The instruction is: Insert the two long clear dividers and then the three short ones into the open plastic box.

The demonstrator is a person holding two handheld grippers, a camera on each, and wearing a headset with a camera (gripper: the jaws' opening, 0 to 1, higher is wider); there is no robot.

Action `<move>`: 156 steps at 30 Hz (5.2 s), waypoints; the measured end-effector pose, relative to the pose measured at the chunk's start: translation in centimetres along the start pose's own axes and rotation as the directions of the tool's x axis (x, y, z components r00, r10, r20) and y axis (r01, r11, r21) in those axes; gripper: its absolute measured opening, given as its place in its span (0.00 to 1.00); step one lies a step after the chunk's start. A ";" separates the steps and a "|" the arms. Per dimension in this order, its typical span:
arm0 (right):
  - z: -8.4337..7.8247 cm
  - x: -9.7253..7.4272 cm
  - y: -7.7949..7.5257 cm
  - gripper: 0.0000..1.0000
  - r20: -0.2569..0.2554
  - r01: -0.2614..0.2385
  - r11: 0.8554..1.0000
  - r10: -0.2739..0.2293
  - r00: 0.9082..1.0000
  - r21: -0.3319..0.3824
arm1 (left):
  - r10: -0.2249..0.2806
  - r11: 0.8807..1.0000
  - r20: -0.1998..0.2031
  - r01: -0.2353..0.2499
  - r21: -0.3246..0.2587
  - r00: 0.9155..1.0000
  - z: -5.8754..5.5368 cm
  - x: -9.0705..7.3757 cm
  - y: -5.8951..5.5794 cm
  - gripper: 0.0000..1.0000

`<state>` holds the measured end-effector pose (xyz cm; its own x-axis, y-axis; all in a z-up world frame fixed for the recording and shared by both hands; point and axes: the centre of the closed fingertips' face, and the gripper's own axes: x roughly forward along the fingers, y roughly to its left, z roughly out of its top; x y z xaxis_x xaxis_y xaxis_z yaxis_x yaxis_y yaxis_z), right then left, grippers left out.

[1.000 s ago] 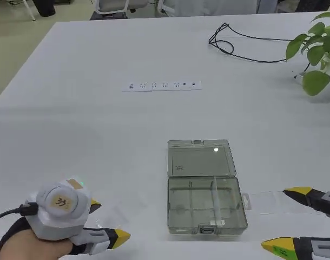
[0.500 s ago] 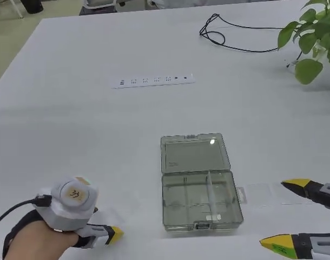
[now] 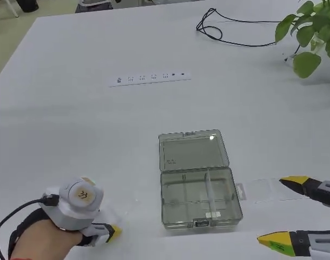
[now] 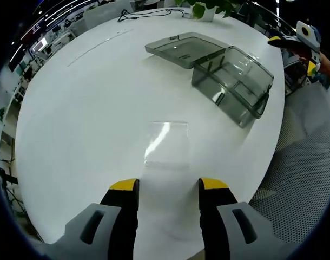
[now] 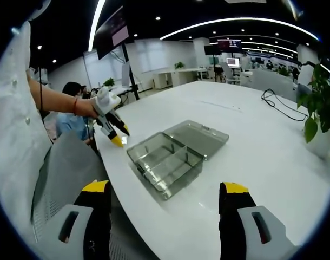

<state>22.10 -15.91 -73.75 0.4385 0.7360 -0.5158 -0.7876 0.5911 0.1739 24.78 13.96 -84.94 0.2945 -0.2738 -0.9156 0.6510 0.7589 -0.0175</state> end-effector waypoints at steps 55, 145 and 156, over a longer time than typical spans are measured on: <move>1.7 0.3 0.8 0.82 -0.018 0.007 1.000 -0.007 1.000 -0.030 | -0.109 0.957 0.111 0.135 -0.257 0.988 0.3 -1.1 -1.6 0.31; 15.3 7.8 4.6 0.06 0.110 0.035 0.917 -0.085 0.990 0.398 | -0.268 0.933 0.648 0.360 -0.010 0.713 14.4 -11.9 -9.7 0.53; 13.7 8.6 3.6 0.06 -0.030 0.121 0.867 -0.122 0.992 0.484 | -0.344 0.937 0.600 0.303 0.171 0.723 12.4 -10.7 -9.7 0.81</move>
<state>28.92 -2.96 -66.07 0.5183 0.6482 -0.5578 -0.4200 0.7611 0.4942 23.95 2.22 -70.00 0.4088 -0.8129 -0.4149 0.8194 0.5271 -0.2255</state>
